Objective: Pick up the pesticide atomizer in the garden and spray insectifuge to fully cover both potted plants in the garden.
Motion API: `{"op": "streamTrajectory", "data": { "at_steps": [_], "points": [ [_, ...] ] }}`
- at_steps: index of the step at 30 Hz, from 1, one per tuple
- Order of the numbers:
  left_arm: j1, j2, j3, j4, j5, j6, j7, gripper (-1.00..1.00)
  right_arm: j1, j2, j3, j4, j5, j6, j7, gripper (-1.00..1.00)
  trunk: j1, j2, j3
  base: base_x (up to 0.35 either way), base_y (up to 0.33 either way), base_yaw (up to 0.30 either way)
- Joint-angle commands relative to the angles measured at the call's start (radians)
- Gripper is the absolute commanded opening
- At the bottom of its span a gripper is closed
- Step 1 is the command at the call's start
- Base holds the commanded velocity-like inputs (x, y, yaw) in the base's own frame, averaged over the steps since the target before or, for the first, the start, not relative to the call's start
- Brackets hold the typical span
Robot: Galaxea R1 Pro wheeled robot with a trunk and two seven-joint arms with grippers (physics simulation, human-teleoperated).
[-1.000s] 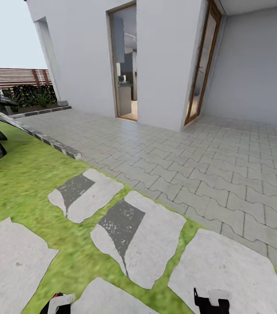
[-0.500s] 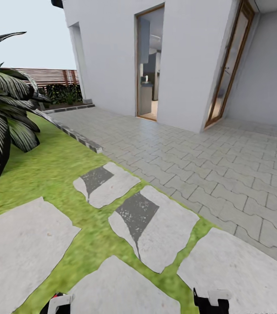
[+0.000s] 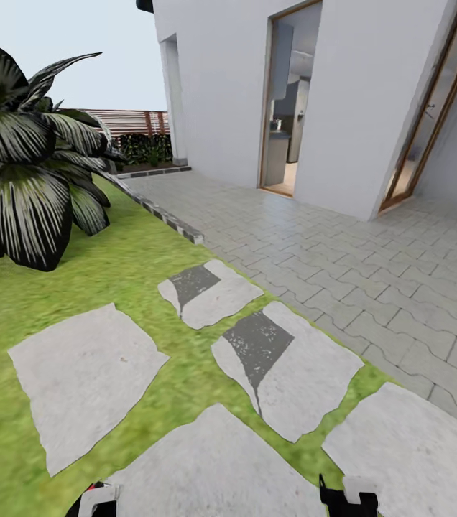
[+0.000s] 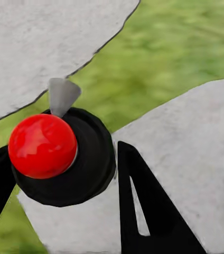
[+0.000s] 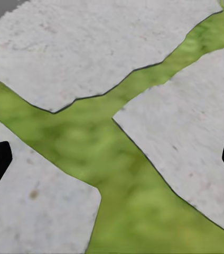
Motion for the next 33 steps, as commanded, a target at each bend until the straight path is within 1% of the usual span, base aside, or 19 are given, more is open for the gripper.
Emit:
{"op": "streamTrajectory", "data": {
  "at_steps": [1, 33],
  "points": [
    [-0.001, 0.000, 0.001, 0.001, 0.003, -0.003, -0.001, -1.00, 0.000, 0.000, 0.006, 0.000, 0.001, -0.002, -0.006, 1.00, 0.000, 0.000, -0.001, -0.001, 0.001, 0.278],
    [-0.001, 0.000, 0.000, 0.001, 0.003, -0.003, -0.001, -1.00, 0.000, 0.000, 0.006, 0.000, 0.001, -0.002, -0.006, 1.00, 0.000, 0.000, -0.013, 0.000, 0.000, 0.278]
  ]
}}
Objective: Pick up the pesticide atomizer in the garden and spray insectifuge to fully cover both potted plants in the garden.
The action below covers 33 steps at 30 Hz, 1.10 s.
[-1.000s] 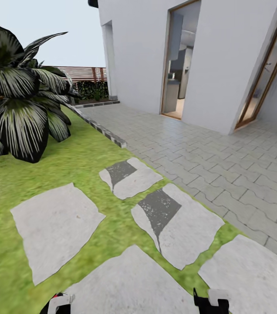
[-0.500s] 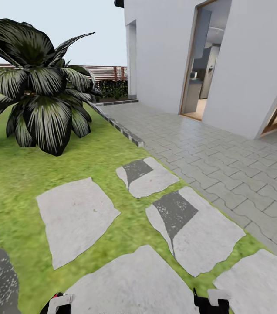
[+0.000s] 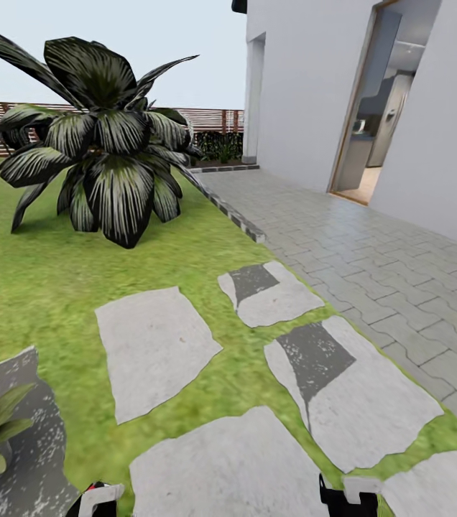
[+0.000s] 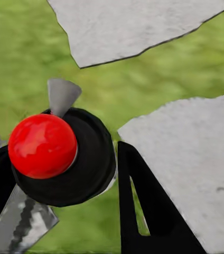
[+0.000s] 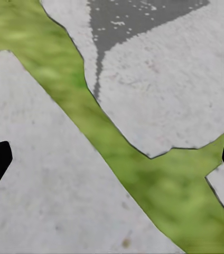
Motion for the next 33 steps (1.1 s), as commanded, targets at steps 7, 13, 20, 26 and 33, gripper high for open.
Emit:
{"op": "streamTrajectory", "data": {
  "at_steps": [7, 13, 20, 26, 33],
  "points": [
    [-0.001, 0.000, 0.001, 0.001, 0.003, -0.003, -0.001, -1.00, 0.000, 0.000, 0.006, 0.000, 0.000, -0.002, -0.006, 1.00, 0.000, 0.000, -0.004, 0.000, 0.000, 0.278],
    [-0.001, 0.000, 0.001, 0.001, 0.003, -0.004, -0.001, -1.00, 0.000, 0.000, 0.006, 0.000, 0.000, -0.001, -0.006, 1.00, 0.000, 0.000, -0.006, 0.000, 0.000, 0.278],
    [-0.001, 0.000, 0.001, 0.001, 0.003, -0.004, -0.001, -1.00, 0.000, 0.000, 0.006, 0.000, 0.000, -0.002, -0.006, 1.00, 0.000, 0.000, -0.009, 0.000, 0.000, 0.278],
    [-0.001, 0.000, 0.001, 0.001, 0.003, -0.004, -0.001, -1.00, 0.000, 0.000, 0.006, 0.000, 0.001, -0.002, -0.006, 1.00, 0.000, 0.000, -0.011, -0.023, 0.015, 0.278],
    [-0.001, 0.000, 0.001, 0.001, 0.003, -0.004, -0.001, -1.00, 0.000, 0.000, 0.006, 0.000, 0.001, -0.002, -0.006, 1.00, 0.000, 0.000, -0.014, -0.208, 0.185, 0.278]
  ]
}}
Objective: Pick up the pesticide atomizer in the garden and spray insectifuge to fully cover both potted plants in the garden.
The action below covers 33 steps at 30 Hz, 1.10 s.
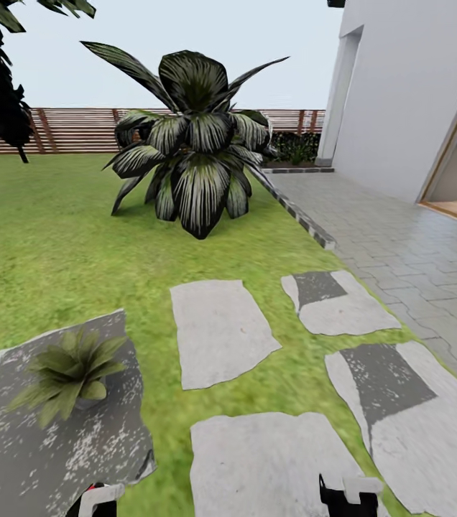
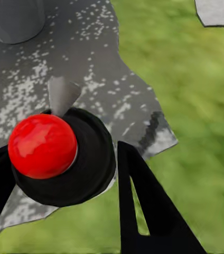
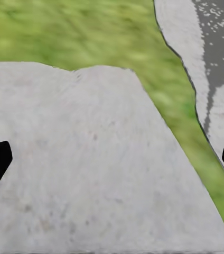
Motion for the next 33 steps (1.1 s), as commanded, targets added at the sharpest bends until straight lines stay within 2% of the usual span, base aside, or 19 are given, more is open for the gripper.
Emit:
{"op": "streamTrajectory", "data": {
  "at_steps": [1, 20, 33],
  "points": [
    [-0.001, 0.000, 0.002, 0.001, 0.003, -0.003, -0.001, -1.00, 0.000, 0.000, 0.005, 0.001, 0.001, -0.002, -0.006, 1.00, -0.001, 0.000, -0.001, -0.237, 0.215, 0.278],
    [-0.001, 0.000, 0.002, 0.000, 0.003, -0.002, -0.001, -1.00, 0.000, 0.000, 0.005, 0.001, 0.000, -0.002, -0.007, 1.00, -0.001, 0.000, -0.006, -0.235, 0.221, 0.278],
    [-0.001, 0.000, 0.002, -0.001, 0.003, -0.002, -0.001, -1.00, 0.000, 0.000, 0.005, 0.000, 0.000, -0.001, -0.006, 1.00, -0.001, 0.000, 0.000, -0.025, 0.189, 0.188]
  ]
}}
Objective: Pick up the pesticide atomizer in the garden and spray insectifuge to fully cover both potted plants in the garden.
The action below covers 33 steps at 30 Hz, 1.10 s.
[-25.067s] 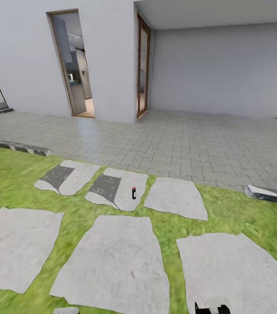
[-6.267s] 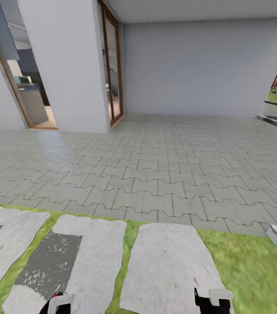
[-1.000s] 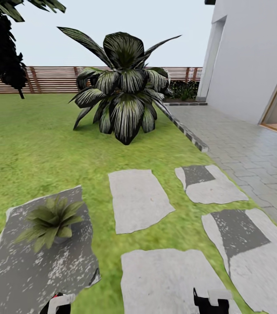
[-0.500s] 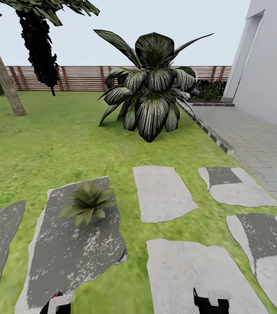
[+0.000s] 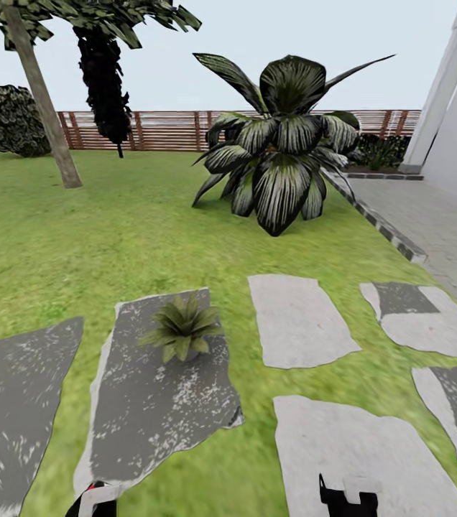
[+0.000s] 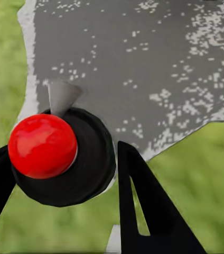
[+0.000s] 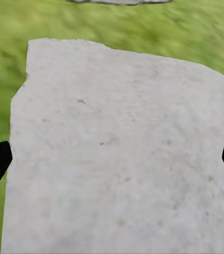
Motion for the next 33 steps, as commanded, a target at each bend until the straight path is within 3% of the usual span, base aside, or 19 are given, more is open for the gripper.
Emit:
{"op": "streamTrajectory", "data": {
  "at_steps": [1, 14, 25, 33],
  "points": [
    [-0.001, 0.000, 0.001, 0.001, 0.003, -0.003, -0.001, -1.00, 0.000, 0.000, 0.006, 0.001, 0.001, -0.002, -0.006, 1.00, 0.000, 0.000, 0.000, 0.000, 0.045, 0.204],
    [-0.001, -0.001, 0.001, 0.000, 0.003, -0.003, -0.002, -1.00, 0.000, 0.000, 0.005, 0.001, 0.001, -0.002, -0.006, 1.00, 0.000, 0.000, 0.016, 0.002, 0.005, 0.180],
    [-0.001, -0.001, 0.001, 0.002, 0.004, -0.003, -0.001, -1.00, 0.000, 0.000, 0.005, 0.001, 0.002, -0.002, -0.006, 1.00, 0.000, 0.000, 0.029, 0.243, -0.045, 0.176],
    [-0.001, 0.000, 0.001, 0.002, 0.005, -0.003, 0.000, -1.00, 0.000, 0.000, 0.006, 0.001, 0.002, -0.003, -0.006, 1.00, 0.000, 0.000, 0.039, 0.049, -0.011, 0.176]
  ]
}}
